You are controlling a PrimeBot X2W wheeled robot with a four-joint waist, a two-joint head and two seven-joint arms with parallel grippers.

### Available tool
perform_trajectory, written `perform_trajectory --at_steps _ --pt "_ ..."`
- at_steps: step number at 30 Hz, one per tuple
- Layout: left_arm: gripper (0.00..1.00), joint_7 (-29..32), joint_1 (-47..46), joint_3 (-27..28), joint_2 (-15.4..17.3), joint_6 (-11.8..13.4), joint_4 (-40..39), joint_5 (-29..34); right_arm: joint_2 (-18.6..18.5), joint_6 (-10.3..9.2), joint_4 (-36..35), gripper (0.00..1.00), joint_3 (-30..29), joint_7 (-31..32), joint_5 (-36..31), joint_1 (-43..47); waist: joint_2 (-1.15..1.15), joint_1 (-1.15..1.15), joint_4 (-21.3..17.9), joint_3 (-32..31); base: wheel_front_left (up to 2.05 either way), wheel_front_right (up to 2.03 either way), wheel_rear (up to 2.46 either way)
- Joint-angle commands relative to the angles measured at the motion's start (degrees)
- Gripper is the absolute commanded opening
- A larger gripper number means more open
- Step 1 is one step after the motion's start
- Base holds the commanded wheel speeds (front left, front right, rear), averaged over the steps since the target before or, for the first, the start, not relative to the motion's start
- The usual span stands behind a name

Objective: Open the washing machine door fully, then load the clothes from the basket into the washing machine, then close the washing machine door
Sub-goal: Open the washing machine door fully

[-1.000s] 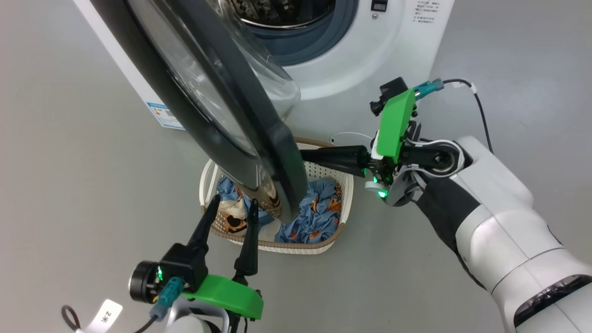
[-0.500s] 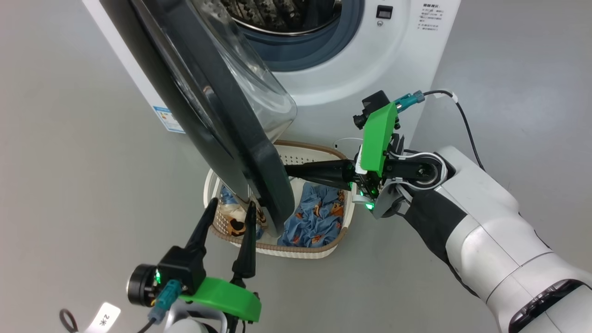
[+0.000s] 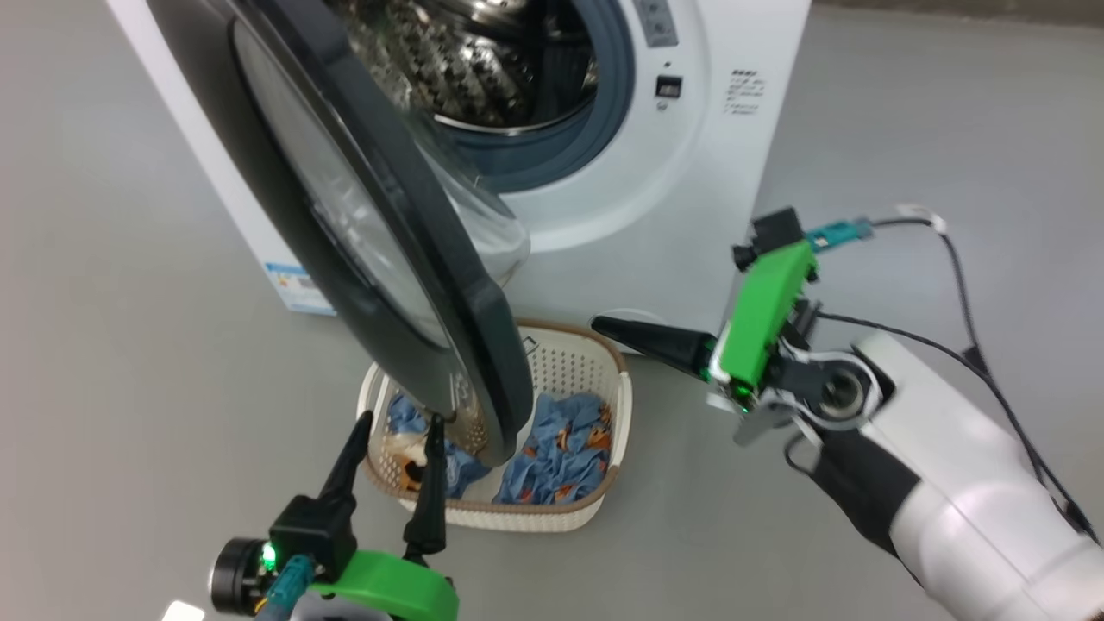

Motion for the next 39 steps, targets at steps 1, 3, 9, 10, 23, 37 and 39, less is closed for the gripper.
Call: perform_trajectory --at_steps 1,3,9,10,23,37,39 --pt "1.00 -0.4 -0.3 2.3 0.7 -0.1 -1.1 0.7 -0.1 0.10 -2.6 0.00 0.2 -1.6 -1.5 1.7 0.00 0.00 -1.9 -2.0 0.00 0.00 0.00" --pt "1.00 -0.4 0.3 3.2 0.7 -0.3 -1.1 0.9 -2.7 0.10 -6.5 0.00 1.0 -6.3 -5.6 4.4 0.00 0.00 -2.7 -2.9 0.00 0.00 0.00" --pt "1.00 -0.4 1.6 5.8 0.7 -0.9 -1.3 1.8 -9.0 0.10 -12.5 0.00 3.4 -21.2 -18.4 11.4 0.00 0.00 -5.2 -4.6 0.00 0.00 0.00" --pt "1.00 -0.4 1.8 6.3 0.7 -1.1 -1.3 1.9 -9.9 0.10 -13.0 0.00 3.8 -23.5 -20.6 12.3 0.00 0.00 -5.6 -4.8 0.00 0.00 0.00" --pt "1.00 -0.4 2.9 9.7 0.7 -2.2 -1.5 3.4 -13.3 0.10 -12.3 0.00 -6.1 -46.0 -45.4 23.6 0.00 0.00 -9.2 -6.4 0.00 0.00 0.00" --pt "1.00 -0.4 4.3 11.0 0.7 -2.8 -1.8 3.6 1.9 0.10 -27.1 0.00 -37.4 -46.2 -75.4 43.6 0.00 0.00 -10.9 -7.4 0.00 0.00 0.00" --pt "1.00 -0.4 4.5 11.2 0.7 -2.8 -1.9 3.5 3.3 0.10 -28.8 0.00 -38.6 -46.2 -77.4 45.7 0.00 0.00 -11.1 -7.4 0.00 0.00 0.00"
